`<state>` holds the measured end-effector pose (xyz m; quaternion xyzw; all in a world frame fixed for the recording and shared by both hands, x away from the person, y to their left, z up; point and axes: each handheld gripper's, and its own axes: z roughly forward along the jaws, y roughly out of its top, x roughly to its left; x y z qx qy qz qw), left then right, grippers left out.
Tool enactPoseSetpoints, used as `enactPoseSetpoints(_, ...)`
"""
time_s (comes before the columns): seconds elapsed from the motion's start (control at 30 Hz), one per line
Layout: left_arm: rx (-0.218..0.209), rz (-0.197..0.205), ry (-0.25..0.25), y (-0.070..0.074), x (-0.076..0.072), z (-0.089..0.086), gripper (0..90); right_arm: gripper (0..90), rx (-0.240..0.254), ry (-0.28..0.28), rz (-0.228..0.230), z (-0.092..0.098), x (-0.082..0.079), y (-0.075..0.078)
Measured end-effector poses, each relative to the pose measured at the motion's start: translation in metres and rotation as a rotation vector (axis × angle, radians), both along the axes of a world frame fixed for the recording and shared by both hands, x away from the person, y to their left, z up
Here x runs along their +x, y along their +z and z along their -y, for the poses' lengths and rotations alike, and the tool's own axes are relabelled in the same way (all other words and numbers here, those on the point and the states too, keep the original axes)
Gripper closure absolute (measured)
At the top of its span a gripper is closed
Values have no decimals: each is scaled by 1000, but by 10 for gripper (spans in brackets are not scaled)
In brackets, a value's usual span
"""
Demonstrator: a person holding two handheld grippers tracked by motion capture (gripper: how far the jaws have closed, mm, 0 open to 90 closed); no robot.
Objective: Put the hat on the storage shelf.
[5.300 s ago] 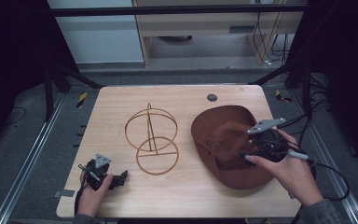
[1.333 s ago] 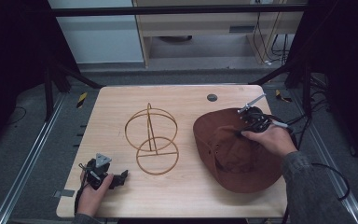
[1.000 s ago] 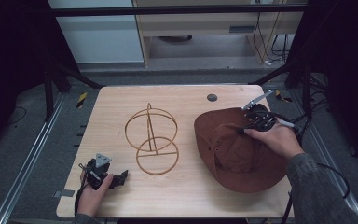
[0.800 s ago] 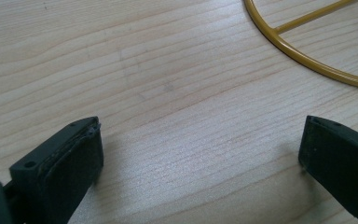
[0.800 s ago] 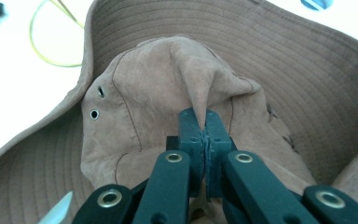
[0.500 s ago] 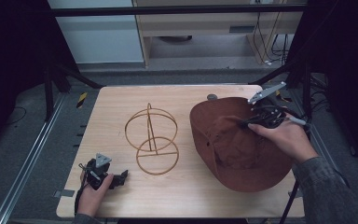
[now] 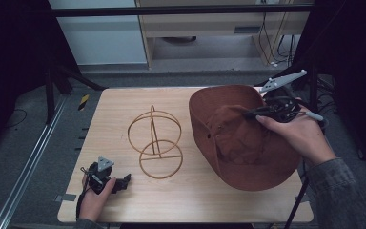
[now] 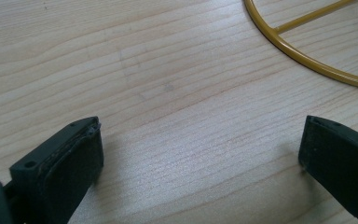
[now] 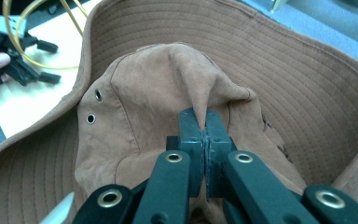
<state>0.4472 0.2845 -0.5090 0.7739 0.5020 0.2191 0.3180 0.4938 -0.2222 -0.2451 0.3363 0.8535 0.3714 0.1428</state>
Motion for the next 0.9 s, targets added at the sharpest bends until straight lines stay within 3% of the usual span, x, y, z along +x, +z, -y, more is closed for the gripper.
enactPoseSetpoints(0.33, 0, 0, 0, 0, 0, 0, 0, 894, 68, 9, 50, -13, -8, 29)
enactPoseSetpoints(0.63, 1, -1, -1, 0, 0, 0, 0, 894, 88, 22, 104, -35, -16, 54)
enactPoseSetpoints(0.9, 0, -2, 0, 0, 0, 0, 0, 894, 103, 39, 119, -57, -12, 75)
